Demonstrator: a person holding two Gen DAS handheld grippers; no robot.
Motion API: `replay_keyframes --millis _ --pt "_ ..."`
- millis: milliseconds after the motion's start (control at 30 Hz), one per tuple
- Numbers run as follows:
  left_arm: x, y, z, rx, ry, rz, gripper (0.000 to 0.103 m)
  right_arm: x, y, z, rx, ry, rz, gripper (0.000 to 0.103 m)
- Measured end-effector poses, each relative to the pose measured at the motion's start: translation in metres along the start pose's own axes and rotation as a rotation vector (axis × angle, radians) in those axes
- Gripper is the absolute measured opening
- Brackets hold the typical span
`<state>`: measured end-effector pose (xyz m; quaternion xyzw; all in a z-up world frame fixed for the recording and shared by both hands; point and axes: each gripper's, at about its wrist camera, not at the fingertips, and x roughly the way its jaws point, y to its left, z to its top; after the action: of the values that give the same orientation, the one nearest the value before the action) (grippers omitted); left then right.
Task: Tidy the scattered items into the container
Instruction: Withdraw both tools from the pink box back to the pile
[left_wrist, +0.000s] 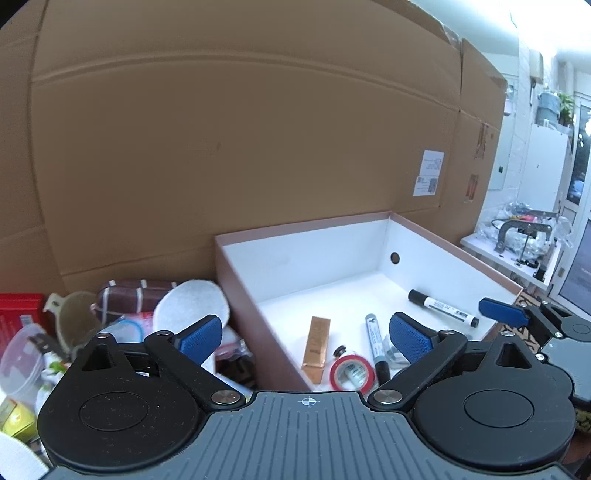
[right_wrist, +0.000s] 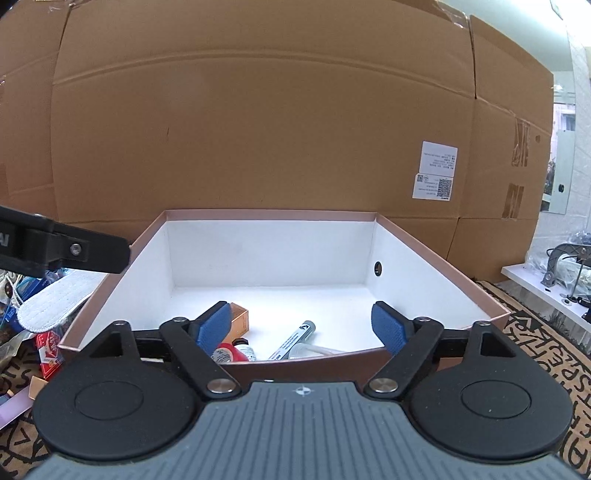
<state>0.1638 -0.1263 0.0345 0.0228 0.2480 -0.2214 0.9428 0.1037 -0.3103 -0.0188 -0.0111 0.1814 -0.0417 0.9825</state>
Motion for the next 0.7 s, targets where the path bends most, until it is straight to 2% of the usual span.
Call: replay_keyframes --millis 233,400,533,700 --pt "-0.052 0.041 -0.024 -0.098 -0.014 0.084 0.103 -0.016 0.011 -0.004 -0.011 -0.01 -0.006 0.098" --pt "-0.089 0.071 -0.047 -0.173 -0.008 0.159 0.103 -0.024 0.015 -0.007 0.023 -0.017 -0.011 0.099" --pt "-0.104 0.085 -0.069 -0.201 0.024 0.201 0.103 -0.033 0.018 -0.008 0.029 -0.018 -0.017 0.099" --pt "-0.108 0.086 -0.098 -0.189 0.092 0.216 0.103 -0.053 0.028 -0.013 -0.007 -0.05 -0.002 0.099"
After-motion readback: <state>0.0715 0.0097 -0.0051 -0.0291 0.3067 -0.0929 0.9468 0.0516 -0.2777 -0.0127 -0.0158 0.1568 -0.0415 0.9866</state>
